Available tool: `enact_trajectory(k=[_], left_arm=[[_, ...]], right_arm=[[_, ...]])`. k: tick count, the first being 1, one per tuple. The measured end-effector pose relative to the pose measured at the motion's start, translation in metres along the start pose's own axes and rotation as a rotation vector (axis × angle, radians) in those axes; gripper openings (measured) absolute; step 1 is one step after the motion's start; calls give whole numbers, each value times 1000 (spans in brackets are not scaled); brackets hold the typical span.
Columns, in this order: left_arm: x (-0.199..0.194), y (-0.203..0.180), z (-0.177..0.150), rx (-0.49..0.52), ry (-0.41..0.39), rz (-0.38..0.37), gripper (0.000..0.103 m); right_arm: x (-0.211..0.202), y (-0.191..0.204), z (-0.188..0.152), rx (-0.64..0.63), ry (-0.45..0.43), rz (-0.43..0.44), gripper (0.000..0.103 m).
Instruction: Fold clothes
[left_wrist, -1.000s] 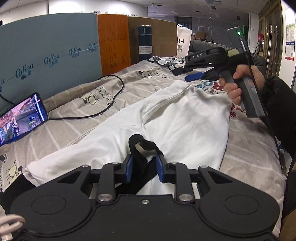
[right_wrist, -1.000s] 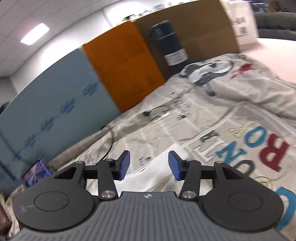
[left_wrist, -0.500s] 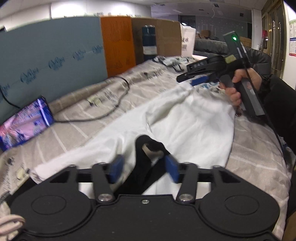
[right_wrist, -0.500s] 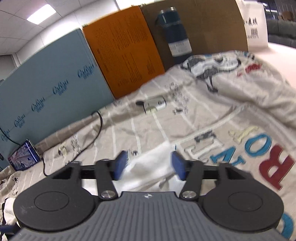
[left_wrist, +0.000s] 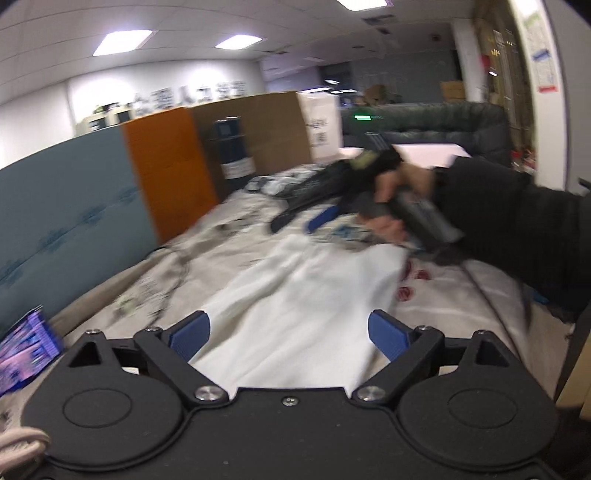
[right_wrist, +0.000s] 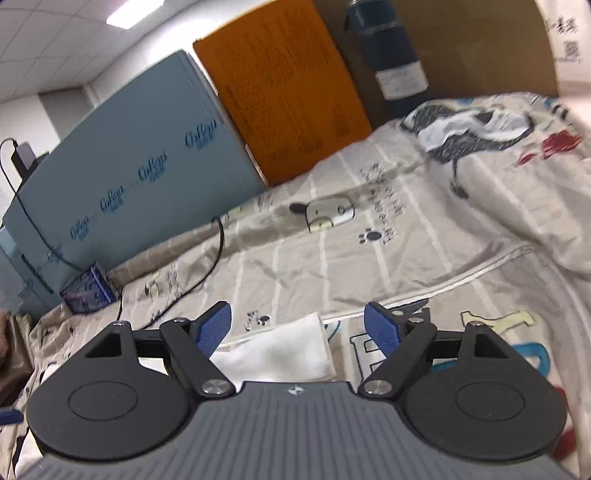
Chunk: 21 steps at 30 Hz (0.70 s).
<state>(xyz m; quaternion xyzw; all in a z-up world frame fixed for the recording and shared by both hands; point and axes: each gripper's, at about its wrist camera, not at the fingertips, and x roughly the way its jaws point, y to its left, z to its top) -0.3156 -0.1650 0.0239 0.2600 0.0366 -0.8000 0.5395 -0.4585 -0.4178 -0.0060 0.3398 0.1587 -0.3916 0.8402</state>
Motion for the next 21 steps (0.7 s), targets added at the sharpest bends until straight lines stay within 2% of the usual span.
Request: enact_trajectory(k=[3, 5, 8, 9, 10, 12, 13, 14, 16, 18, 19, 21], left_arm=[[22, -22, 7, 42, 8, -41, 94], [38, -35, 12, 77, 5, -68, 94], [64, -51, 16, 131, 2, -59, 93], [73, -55, 17, 142, 5, -50, 92], [82, -59, 17, 154, 7, -42, 91], [96, -59, 21, 129, 41, -83, 79], [101, -53, 23, 83, 57, -111, 66], [104, -46, 26, 29, 71, -140, 48], [111, -28, 28, -100, 96, -197, 36], [115, -6, 27, -247, 107, -245, 22], [115, 2, 26, -293, 106, -247, 9], [110, 9, 26, -343, 77, -239, 8]], right_arm=[[7, -6, 1, -16, 25, 36, 75], [7, -7, 0, -27, 41, 78, 68], [8, -8, -5, -58, 50, 139, 64], [8, -8, -6, -64, 44, 143, 60], [8, -8, -7, -66, 45, 145, 50], [7, -9, -8, -68, 53, 147, 36], [7, -8, -9, -74, 56, 147, 31], [7, -7, -10, -84, 56, 147, 29], [6, -4, -11, -104, 56, 151, 18], [5, 1, -13, -125, 53, 154, 16], [4, 3, -13, -131, 47, 152, 15], [-1, 7, -10, -132, 32, 147, 15]])
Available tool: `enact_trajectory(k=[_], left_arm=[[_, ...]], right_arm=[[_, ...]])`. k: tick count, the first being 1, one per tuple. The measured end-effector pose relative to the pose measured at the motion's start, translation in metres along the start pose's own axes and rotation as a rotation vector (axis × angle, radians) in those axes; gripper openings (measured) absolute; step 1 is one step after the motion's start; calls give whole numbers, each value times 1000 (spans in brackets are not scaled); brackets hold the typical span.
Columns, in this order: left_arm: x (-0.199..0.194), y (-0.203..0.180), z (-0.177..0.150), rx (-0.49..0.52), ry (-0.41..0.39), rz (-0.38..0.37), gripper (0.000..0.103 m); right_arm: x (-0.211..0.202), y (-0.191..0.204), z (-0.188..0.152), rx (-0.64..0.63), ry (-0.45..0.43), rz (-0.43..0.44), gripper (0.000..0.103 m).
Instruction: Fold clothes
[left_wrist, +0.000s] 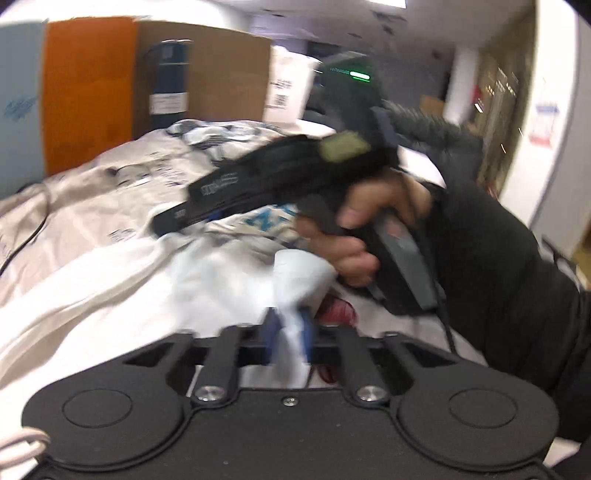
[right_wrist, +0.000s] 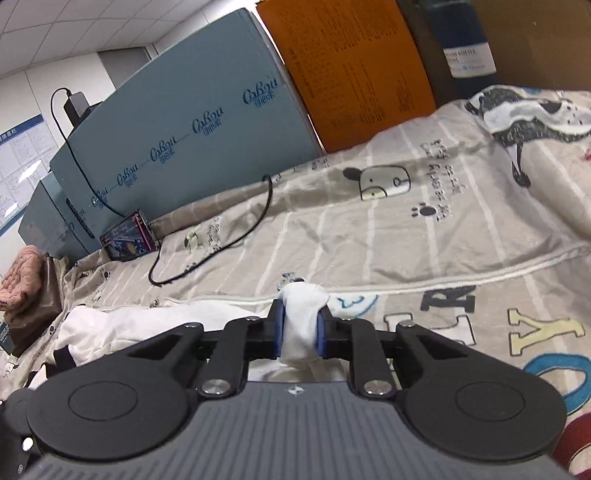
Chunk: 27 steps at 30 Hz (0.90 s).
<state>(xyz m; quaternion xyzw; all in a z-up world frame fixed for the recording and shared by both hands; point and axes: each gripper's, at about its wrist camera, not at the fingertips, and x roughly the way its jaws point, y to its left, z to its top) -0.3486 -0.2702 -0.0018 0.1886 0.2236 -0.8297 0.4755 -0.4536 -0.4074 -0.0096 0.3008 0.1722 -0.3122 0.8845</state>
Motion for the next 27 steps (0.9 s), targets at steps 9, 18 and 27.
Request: enact_trajectory(k=[9, 18, 27], left_arm=[[-82, -8, -2, 22, -249, 57, 7], [-196, 2, -38, -20, -527, 207, 6], [-281, 38, -123, -284, -597, 442, 6]], right_arm=[[-29, 73, 33, -87, -132, -57, 14], [-23, 209, 66, -276, -204, 19, 13], [76, 354, 47, -511, -13, 115, 13]])
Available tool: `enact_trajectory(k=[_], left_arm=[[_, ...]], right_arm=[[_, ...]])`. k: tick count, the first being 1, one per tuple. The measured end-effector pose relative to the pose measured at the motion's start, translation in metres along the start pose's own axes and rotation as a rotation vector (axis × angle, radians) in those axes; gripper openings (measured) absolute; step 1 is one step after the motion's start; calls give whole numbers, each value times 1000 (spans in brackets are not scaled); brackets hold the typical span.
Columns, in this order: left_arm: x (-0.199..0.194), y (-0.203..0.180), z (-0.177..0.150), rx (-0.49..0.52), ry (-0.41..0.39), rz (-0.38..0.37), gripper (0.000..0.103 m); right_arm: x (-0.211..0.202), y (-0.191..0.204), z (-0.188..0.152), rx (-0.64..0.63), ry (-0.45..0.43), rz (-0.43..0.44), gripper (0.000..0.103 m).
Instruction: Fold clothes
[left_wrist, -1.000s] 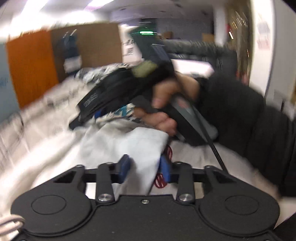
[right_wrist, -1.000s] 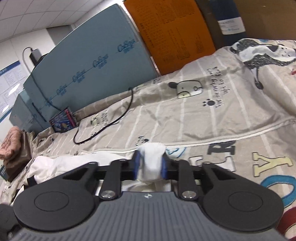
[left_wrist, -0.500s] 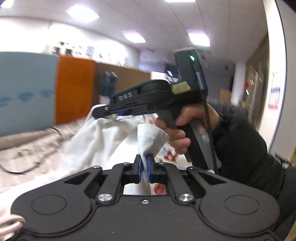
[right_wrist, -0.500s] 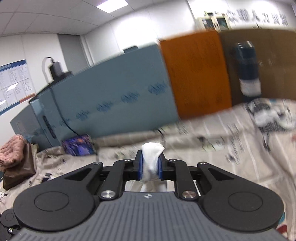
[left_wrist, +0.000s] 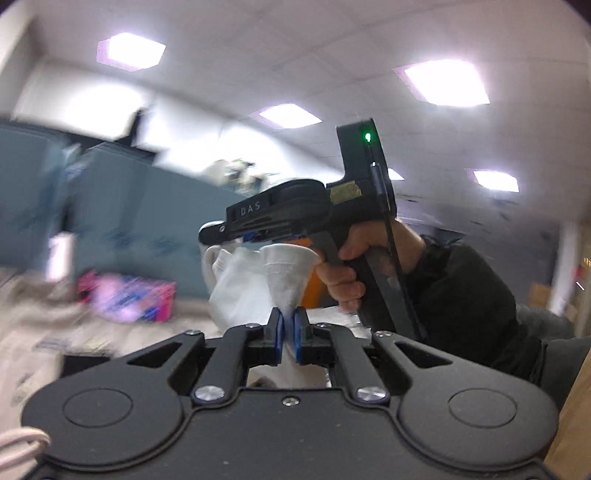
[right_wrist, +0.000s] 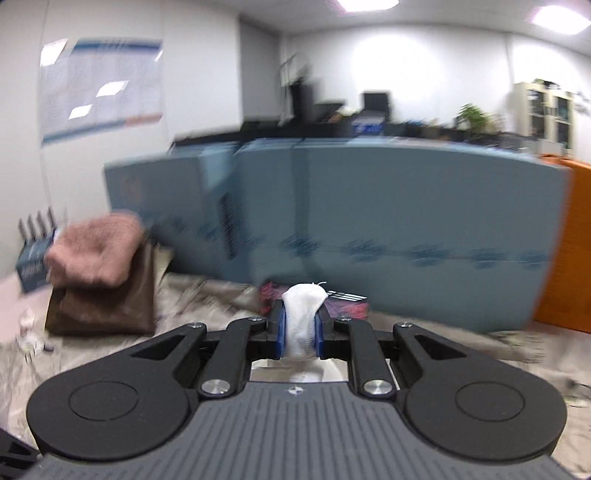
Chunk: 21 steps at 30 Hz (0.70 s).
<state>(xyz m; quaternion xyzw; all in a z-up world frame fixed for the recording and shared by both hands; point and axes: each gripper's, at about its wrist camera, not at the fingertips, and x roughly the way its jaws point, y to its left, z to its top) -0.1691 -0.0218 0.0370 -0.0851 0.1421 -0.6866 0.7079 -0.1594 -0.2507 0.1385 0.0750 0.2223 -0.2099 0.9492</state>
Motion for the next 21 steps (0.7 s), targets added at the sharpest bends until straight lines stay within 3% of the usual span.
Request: enact_trajectory(k=[5, 9, 11, 12, 13, 14, 15, 16, 17, 19, 21], left_arm=[[-32, 42, -30, -180, 97, 134, 6], [-39, 52, -45, -234, 172, 152, 7], [-42, 54, -49, -251, 186, 131, 9], [-44, 56, -49, -264, 190, 112, 11], [-44, 57, -49, -272, 191, 101, 23], [-44, 57, -48, -280, 192, 92, 33], [-42, 59, -47, -289, 191, 95, 57], [-42, 60, -45, -297, 186, 99, 77], [-43, 59, -44, -305, 173, 89, 84], [-40, 61, -40, -314, 162, 69, 84], [-31, 69, -37, -348, 184, 107, 82]], right_arm=[[81, 63, -24, -111, 197, 42, 13], [117, 90, -52, -144, 296, 62, 14], [120, 86, -53, -60, 294, 110, 22], [119, 80, -51, 1, 290, 149, 34], [118, 77, -48, 57, 276, 205, 52], [112, 73, -45, 87, 248, 242, 61], [103, 70, -41, 90, 209, 253, 71], [94, 68, -38, 82, 174, 245, 72], [87, 65, -35, 82, 153, 233, 72], [77, 53, -31, 128, 148, 244, 73], [71, 39, -33, 195, 161, 284, 73]])
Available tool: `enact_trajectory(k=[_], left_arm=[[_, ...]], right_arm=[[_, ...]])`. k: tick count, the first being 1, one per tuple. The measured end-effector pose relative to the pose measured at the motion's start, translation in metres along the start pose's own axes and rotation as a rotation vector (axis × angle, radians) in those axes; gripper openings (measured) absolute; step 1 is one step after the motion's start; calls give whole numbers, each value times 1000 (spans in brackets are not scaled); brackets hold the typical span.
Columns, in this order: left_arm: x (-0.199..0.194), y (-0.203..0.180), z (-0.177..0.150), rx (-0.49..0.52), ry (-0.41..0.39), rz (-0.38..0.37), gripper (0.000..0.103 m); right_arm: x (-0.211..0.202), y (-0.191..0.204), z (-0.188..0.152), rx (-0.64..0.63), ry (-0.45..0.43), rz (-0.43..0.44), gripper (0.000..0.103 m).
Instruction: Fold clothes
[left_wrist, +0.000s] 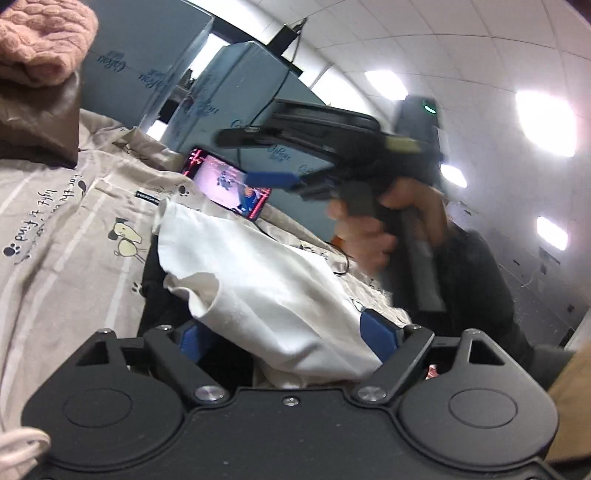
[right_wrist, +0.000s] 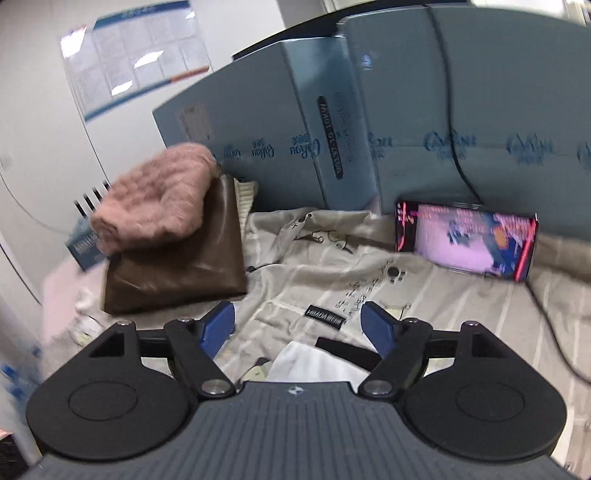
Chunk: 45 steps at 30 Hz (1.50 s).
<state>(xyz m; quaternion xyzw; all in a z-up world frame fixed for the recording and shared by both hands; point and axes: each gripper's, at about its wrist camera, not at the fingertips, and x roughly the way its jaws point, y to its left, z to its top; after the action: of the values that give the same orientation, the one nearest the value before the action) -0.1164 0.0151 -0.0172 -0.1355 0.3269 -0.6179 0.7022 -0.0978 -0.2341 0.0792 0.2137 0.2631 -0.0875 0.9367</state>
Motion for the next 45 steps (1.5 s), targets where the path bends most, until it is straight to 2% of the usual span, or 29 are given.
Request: enact_trajectory(k=[1, 2, 4, 6, 7, 9, 12, 13, 14, 15, 16, 18, 21, 23, 25, 29, 36, 40, 41, 42, 44, 45], left_arm=[[2, 4, 1, -28, 10, 18, 77], [4, 9, 1, -56, 19, 33, 64], [5, 16, 2, -94, 35, 67, 48], [1, 14, 1, -58, 32, 105, 47], [0, 8, 0, -2, 34, 132, 47], [1, -3, -2, 96, 41, 175, 50], [3, -6, -1, 129, 48, 194, 51], [1, -3, 2, 114, 44, 184, 59], [-5, -1, 4, 91, 39, 176, 65], [-9, 3, 9, 66, 34, 181, 80], [-16, 6, 13, 45, 27, 189, 88], [-24, 16, 25, -16, 16, 179, 91], [-43, 35, 30, -220, 47, 75, 95], [-48, 45, 28, -340, 90, 21, 96], [-44, 47, 25, -394, 144, 20, 96], [-27, 39, 19, -386, 220, 64, 97], [9, 33, 23, -358, 214, 52, 99], [26, 28, 23, -313, 195, 47, 97], [29, 26, 22, -296, 189, 54, 96], [32, 25, 22, -278, 182, 60, 85], [38, 24, 19, -256, 180, 72, 50], [40, 24, 17, -242, 179, 84, 44]], right_arm=[[-5, -6, -1, 30, 0, 19, 73], [-9, -12, -3, 59, 0, 38, 73], [-15, -24, -10, 97, 7, 59, 74], [-19, -37, -19, 133, 27, 84, 74], [-19, -43, -25, 150, 39, 93, 74], [-16, -55, -35, 172, 55, 67, 75], [-7, -69, -48, 165, 27, -101, 73], [-6, -73, -50, 172, 21, -157, 71], [-11, -76, -51, 195, 8, -148, 70], [-16, -80, -52, 220, -8, -122, 70], [-26, -80, -53, 224, -31, -113, 72], [-46, -79, -54, 218, -84, -107, 77], [-77, -78, -56, 210, -162, -98, 83], [-93, -81, -61, 207, -168, -123, 84], [-105, -87, -68, 229, -162, -143, 84], [-119, -101, -85, 266, -151, -179, 86], [-123, -130, -110, 372, -108, -194, 86], [-111, -142, -120, 453, -59, -71, 88], [-110, -140, -122, 449, -65, -54, 88], [-108, -137, -122, 441, -59, -33, 87], [-101, -133, -124, 453, -30, 18, 76], [-98, -129, -125, 439, -25, 13, 66]])
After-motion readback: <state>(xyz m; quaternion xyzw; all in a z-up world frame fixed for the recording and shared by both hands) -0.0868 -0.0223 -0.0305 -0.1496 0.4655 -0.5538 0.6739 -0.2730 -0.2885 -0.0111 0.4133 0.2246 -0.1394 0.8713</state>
